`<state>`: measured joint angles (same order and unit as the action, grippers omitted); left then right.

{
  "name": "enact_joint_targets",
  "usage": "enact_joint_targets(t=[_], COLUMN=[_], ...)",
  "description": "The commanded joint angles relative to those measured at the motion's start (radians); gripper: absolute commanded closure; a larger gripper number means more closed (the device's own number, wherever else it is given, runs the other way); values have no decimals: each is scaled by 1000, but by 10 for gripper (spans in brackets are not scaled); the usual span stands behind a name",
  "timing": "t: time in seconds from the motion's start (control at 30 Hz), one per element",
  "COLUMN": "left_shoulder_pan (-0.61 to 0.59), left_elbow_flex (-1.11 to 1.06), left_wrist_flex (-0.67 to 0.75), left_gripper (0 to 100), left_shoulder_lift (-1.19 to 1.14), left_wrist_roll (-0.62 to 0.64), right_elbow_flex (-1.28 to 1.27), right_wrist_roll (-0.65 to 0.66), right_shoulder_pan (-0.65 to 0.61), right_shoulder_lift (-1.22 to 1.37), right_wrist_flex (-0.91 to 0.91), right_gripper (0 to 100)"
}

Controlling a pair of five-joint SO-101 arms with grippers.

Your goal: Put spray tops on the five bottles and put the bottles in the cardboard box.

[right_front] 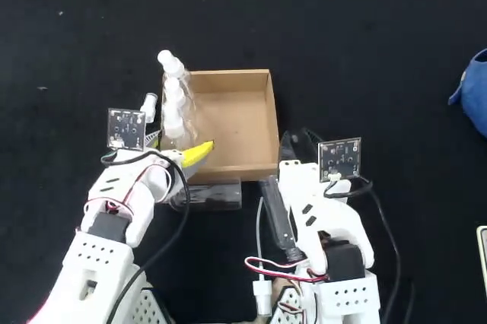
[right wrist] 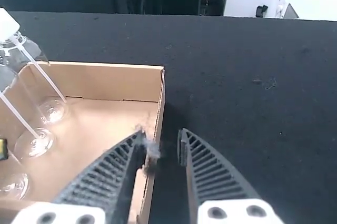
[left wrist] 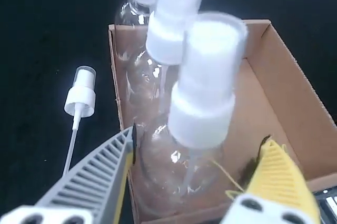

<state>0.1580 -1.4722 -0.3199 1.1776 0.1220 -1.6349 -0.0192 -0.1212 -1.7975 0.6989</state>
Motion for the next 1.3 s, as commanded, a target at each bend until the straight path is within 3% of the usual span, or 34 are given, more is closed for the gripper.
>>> enact_joint_targets(t=[0.0, 0.3, 1.0, 1.17, 1.27], left_shoulder_pan=[-8, -8, -10, -168, -288], left_elbow_flex=[97, 318, 625, 610, 627], left_wrist_flex=[-35, -405, -971, -1042, -1065], left_gripper=[759, 759, 759, 759, 758], left_shoulder_lift=[11, 11, 11, 11, 11], left_wrist_roll=[11, 12, 5, 0, -103], right_elbow_flex=[4, 4, 2, 1, 1], right_wrist_roll=[8, 5, 3, 3, 3], right_shoulder_pan=[20, 20, 20, 15, 15], right_shoulder_lift=[-84, -84, -84, -84, -84], right_wrist_flex=[-23, -23, -25, -25, -25], right_gripper=[910, 910, 910, 910, 910])
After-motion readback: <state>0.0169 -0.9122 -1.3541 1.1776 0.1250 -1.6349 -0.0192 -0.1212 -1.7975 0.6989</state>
